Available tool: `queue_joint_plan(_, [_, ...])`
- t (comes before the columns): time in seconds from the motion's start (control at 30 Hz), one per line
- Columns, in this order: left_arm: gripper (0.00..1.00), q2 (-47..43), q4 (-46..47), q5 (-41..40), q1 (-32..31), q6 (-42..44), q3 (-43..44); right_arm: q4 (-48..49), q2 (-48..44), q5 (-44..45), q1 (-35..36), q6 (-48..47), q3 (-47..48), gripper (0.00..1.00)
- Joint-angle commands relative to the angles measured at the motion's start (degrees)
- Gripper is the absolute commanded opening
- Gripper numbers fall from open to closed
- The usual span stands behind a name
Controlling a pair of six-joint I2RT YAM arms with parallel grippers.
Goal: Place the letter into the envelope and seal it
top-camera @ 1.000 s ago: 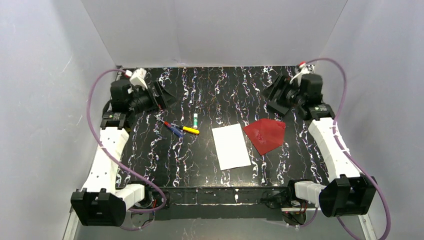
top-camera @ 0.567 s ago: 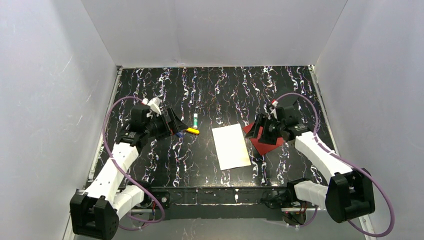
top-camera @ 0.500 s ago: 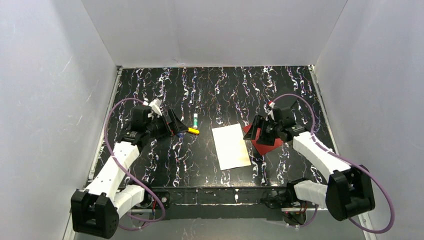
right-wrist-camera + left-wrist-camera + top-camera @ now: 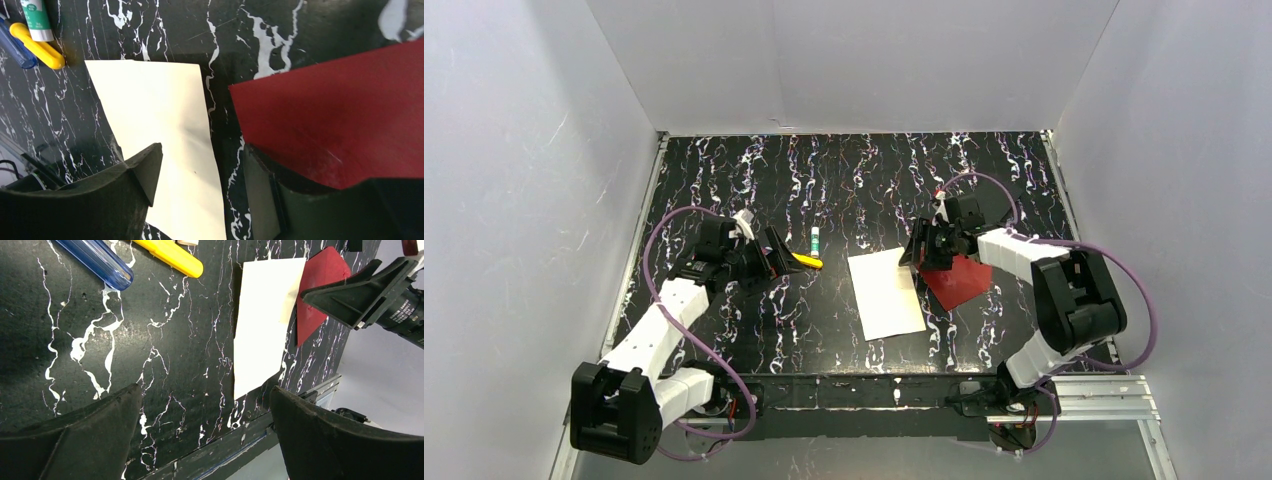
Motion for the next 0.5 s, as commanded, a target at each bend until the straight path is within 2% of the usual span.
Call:
queue_joint_plan(0.0, [0.98,-0.7,-2.5,1.3,-0.2,0.6,1.8,5.5,3.2,-6.3,0.0,-2.0,2.0,0.66])
queue_joint_plan(0.17, [0.98,-0.1,-2.3,1.1,-0.2,0.3,2.5,8.8,6.0,-9.0,0.0,-2.1,1.5,0.60])
queue_joint_plan(0.27, [0.98,0.7,-2.8,0.9,-0.2,0.5,3.5,12.2,8.6,-12.1,0.0,-2.3,1.2,0.52])
queue_joint_plan(0.37, [0.98,0.9,-3.0,0.6,-0.2,0.6,4.3,15.2,11.6,-15.2,0.0,-2.2,1.3,0.34])
queue_joint_plan(0.47, [0.98,0.7,-3.5,-0.4,-0.1,1.0,5.4,18.6,13.4,-17.2,0.0,-0.9,1.8,0.01])
